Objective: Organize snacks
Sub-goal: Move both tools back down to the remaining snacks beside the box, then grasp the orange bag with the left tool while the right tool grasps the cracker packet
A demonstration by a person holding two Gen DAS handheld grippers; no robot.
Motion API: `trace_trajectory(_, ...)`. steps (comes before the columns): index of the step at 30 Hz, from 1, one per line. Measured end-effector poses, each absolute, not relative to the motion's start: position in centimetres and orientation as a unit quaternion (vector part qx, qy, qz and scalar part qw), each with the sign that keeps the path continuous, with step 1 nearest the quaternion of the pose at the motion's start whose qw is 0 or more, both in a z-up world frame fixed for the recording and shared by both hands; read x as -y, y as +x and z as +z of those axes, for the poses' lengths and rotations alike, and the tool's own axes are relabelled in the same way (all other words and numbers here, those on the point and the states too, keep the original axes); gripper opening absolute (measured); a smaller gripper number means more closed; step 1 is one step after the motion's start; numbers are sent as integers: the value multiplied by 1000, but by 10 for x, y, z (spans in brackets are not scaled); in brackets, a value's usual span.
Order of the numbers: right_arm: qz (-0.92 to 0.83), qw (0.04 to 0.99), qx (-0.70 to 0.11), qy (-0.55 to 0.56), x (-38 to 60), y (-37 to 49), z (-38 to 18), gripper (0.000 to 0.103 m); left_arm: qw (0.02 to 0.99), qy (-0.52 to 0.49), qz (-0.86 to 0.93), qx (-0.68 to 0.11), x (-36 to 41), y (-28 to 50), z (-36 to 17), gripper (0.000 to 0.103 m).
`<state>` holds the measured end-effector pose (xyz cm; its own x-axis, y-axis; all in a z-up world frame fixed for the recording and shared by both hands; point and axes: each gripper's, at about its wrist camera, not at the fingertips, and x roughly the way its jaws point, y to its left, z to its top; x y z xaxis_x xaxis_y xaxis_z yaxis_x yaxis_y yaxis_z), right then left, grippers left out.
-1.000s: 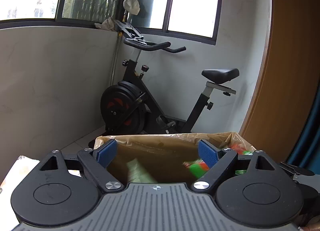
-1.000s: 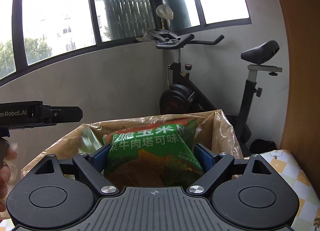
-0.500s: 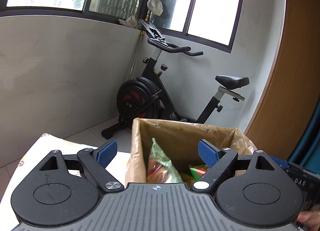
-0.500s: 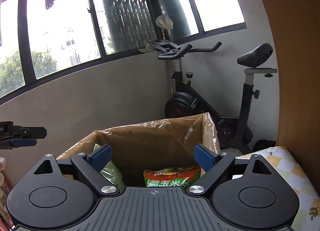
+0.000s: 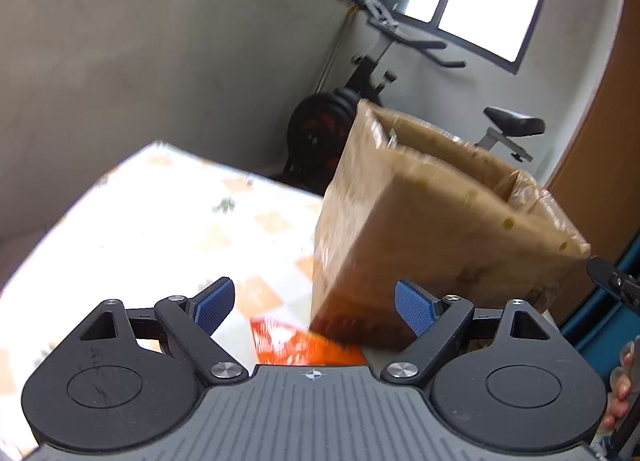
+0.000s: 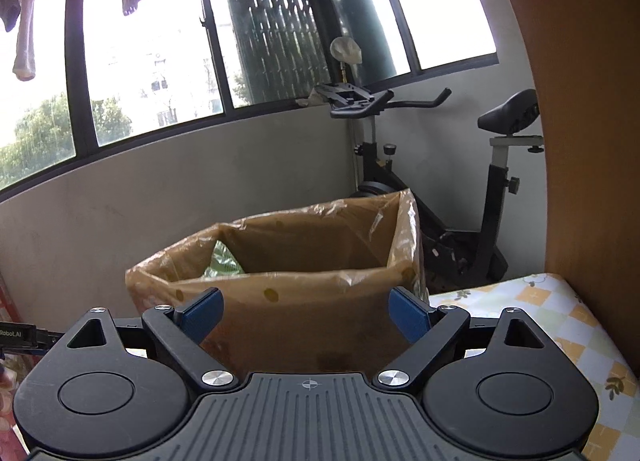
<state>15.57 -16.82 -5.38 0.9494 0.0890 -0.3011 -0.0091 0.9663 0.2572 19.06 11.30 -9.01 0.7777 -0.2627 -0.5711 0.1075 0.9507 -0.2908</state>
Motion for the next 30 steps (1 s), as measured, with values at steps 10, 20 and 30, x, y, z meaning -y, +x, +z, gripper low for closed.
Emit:
trace_trajectory(10, 11, 967, -241, 87, 162, 143, -116, 84, 906, -155, -92, -384, -107, 204, -133, 89)
trace_trajectory(20, 47, 940, -336, -22, 147, 166, -162, 79, 898, -160, -84, -401, -104, 198, -153, 89)
trace_trajectory(30, 85, 926, -362, -59, 137, 199, -180, 79, 890, -176, -90, -410, -102, 197, -161, 89)
